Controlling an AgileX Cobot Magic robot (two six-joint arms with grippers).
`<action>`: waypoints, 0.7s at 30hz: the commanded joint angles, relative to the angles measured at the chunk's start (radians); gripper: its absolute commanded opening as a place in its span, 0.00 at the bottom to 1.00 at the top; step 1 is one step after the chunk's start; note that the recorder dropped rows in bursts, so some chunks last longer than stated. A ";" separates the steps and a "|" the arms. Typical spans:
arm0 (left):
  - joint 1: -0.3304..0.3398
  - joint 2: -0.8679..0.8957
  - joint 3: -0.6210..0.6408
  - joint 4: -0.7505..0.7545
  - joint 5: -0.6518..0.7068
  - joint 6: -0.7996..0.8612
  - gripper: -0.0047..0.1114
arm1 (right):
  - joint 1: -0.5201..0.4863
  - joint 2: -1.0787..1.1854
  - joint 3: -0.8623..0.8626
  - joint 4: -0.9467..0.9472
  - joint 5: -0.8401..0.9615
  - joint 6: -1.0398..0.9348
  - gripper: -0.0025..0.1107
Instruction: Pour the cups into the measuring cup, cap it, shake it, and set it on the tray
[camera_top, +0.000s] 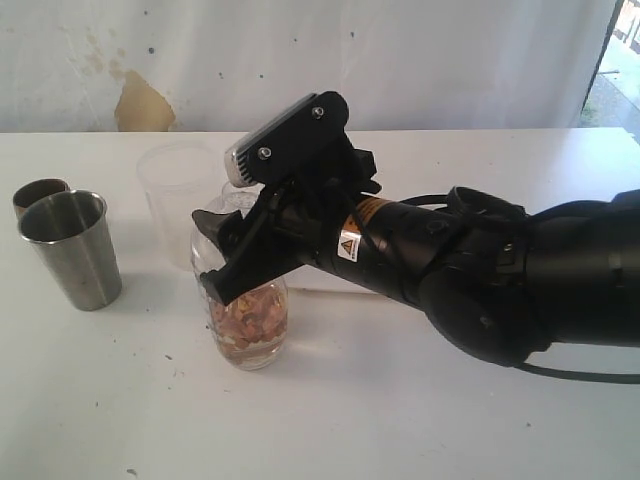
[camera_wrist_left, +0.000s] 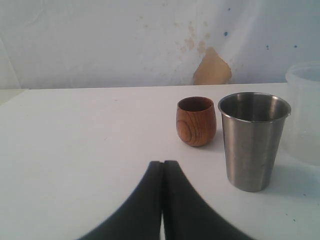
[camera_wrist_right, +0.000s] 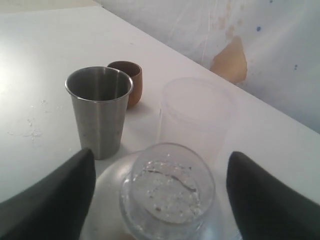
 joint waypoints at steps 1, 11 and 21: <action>0.000 -0.004 0.006 0.001 0.002 -0.003 0.04 | 0.001 -0.001 0.001 -0.004 -0.017 0.001 0.56; 0.000 -0.004 0.006 0.001 0.002 -0.003 0.04 | 0.001 -0.001 0.001 -0.004 -0.017 0.001 0.30; 0.000 -0.004 0.006 0.001 0.002 -0.003 0.04 | 0.001 -0.001 0.001 -0.004 -0.009 -0.005 0.02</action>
